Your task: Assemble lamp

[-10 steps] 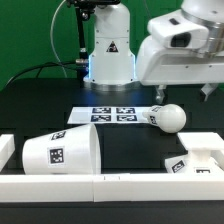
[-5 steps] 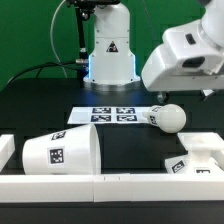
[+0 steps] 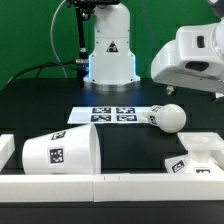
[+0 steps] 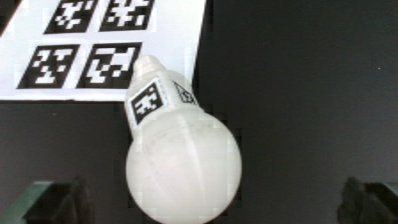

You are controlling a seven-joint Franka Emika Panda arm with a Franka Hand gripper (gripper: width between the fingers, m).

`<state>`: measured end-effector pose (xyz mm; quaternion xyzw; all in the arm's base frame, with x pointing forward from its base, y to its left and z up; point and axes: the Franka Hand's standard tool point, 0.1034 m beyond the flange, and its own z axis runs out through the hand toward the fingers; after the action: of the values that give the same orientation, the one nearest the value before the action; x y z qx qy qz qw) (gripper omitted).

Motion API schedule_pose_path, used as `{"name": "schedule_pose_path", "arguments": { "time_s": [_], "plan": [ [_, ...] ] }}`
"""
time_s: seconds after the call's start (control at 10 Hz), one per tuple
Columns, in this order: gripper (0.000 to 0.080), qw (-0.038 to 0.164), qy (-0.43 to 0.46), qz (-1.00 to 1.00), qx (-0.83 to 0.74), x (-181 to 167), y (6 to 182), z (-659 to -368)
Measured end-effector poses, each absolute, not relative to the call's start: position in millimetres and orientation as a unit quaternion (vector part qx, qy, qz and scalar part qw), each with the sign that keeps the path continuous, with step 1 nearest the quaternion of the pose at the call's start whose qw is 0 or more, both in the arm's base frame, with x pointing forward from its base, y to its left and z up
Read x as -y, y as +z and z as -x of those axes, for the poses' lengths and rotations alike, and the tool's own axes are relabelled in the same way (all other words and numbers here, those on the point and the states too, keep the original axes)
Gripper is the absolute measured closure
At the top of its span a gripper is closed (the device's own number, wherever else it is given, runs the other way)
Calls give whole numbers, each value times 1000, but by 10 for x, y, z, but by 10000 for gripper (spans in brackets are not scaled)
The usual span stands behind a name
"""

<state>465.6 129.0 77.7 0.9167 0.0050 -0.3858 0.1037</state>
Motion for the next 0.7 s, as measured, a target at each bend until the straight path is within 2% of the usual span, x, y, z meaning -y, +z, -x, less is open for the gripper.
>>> {"name": "schedule_pose_path", "arguments": {
  "time_s": [0.2, 0.4, 0.7],
  "plan": [
    [100, 106, -393, -913, -4, -1246, 757, -4612],
    [100, 118, -430, -895, 6, -1018, 711, -4530],
    [100, 112, -441, -891, 5, -911, 693, -4669]
  ]
}}
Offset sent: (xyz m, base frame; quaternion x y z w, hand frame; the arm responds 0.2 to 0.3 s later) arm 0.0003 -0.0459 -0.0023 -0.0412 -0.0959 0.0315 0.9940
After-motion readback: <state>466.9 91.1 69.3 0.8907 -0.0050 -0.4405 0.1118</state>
